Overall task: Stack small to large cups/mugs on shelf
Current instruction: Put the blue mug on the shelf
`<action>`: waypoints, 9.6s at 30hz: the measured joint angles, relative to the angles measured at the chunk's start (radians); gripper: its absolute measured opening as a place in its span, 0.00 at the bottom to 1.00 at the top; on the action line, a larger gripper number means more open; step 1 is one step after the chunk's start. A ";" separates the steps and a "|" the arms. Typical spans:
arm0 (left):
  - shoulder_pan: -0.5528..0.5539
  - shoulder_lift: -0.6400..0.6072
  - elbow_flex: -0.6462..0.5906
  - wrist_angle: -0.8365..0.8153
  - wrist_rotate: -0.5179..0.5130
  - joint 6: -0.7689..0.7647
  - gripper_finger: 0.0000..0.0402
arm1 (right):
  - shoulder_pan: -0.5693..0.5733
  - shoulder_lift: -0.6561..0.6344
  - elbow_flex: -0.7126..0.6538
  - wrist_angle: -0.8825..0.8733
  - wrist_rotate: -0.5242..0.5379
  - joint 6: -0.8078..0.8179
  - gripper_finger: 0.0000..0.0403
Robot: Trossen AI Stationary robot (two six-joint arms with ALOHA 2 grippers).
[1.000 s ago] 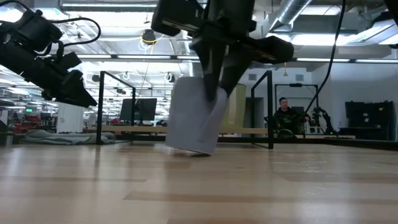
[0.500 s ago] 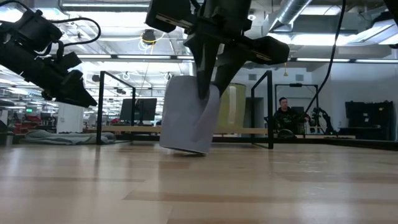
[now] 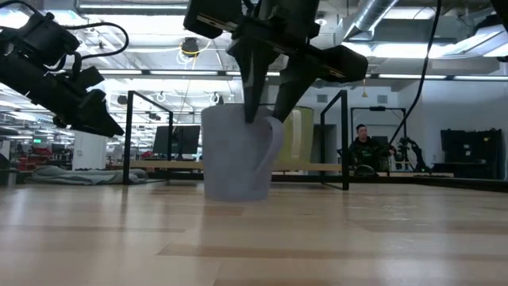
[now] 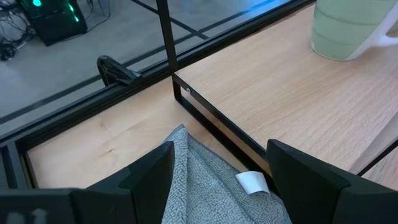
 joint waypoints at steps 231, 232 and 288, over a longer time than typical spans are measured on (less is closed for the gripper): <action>-1.257 0.836 0.308 0.671 -0.394 -0.500 0.62 | -0.595 -2.179 -1.732 0.741 -0.149 -1.368 0.45; -1.275 0.861 0.308 0.698 -0.412 -0.513 0.62 | -0.595 -2.179 -1.732 0.727 -0.149 -1.364 0.45; -1.448 1.733 1.118 -0.055 -0.825 -1.486 0.62 | -0.595 -2.177 -1.732 0.698 -0.147 -1.412 0.45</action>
